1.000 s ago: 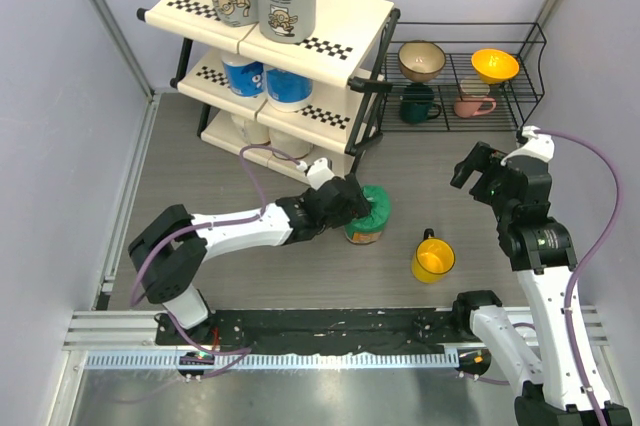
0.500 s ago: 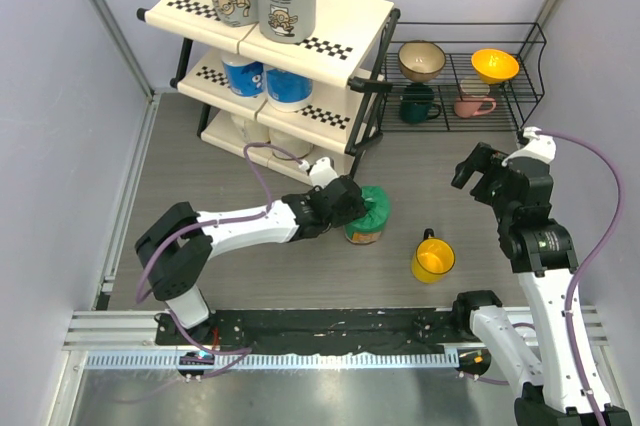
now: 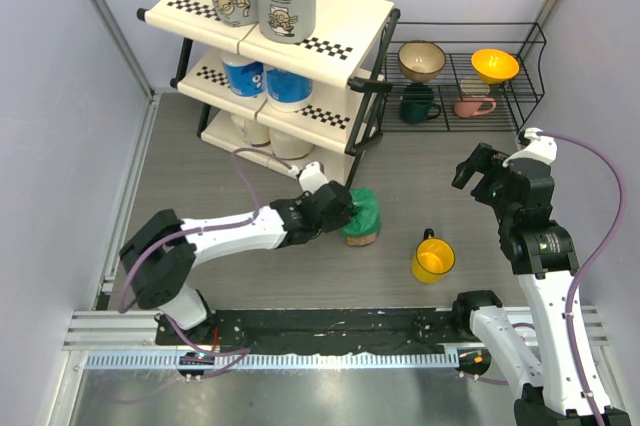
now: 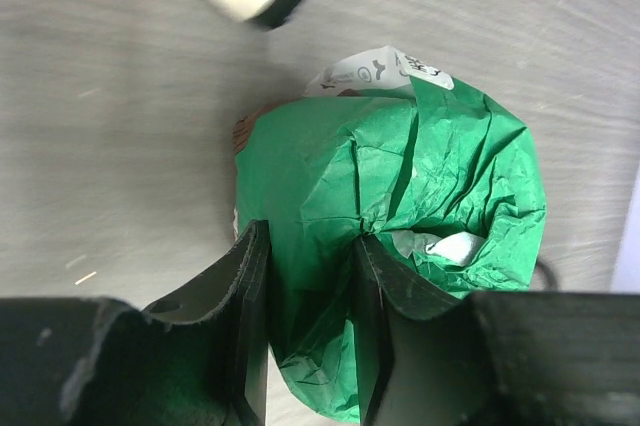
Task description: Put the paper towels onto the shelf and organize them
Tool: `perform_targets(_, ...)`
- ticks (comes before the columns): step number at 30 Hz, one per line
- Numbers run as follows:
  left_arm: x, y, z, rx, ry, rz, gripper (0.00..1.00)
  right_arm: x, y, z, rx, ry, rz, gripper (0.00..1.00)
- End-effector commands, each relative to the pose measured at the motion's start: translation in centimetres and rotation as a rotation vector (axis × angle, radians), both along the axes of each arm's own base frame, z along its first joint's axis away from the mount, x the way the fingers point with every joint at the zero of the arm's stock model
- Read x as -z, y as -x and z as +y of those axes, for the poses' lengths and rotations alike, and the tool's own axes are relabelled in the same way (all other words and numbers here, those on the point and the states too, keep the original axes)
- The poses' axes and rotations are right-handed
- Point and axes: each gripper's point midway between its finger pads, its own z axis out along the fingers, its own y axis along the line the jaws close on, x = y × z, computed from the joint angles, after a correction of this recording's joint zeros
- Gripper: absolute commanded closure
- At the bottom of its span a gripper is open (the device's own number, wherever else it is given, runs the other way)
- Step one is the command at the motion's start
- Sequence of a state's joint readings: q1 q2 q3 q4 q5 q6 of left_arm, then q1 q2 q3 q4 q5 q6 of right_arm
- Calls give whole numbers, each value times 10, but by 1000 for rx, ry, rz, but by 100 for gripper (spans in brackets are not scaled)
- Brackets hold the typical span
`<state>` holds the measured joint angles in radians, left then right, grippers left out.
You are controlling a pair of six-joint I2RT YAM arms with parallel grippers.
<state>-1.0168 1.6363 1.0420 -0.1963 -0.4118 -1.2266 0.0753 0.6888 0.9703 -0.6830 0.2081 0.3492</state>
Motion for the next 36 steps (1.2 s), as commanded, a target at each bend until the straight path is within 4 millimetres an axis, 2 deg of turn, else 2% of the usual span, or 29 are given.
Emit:
perform_targets(1,-11,12,49,-75,-43,-22,75,-6,0,-1,2,9,-22,5)
perform_targets(5,-31,8,80,-156,35,-69,74,-6,-1,-1,-1,6,-19,5)
perform_targets(8,-42,-4,115,-241,48,-108,74,-7,-1,0,-1,6,-20,5)
perform_targets(10,-52,-12,126,-267,72,-126,73,-7,-1,0,-2,5,-22,5)
perform_targets(11,-55,-21,137,-291,69,-136,73,-7,-1,0,-5,4,-22,5)
perform_targets(13,-63,-33,139,-287,105,-159,73,-7,-1,0,-4,3,-20,5)
perform_targets(14,-66,-44,149,-315,107,-171,73,-7,-1,0,-3,5,-20,5)
perform_targets(16,-65,-60,152,-323,136,-170,73,-8,0,0,-6,6,-21,5)
perform_targets(22,-71,-88,144,-309,191,-197,74,-9,0,-1,-2,10,-23,5)
perform_targets(25,-85,-101,131,-288,240,-233,74,-7,0,-1,1,11,-18,5)
perform_targets(36,-94,-122,112,-272,285,-248,74,-4,2,-1,-2,10,-16,5)
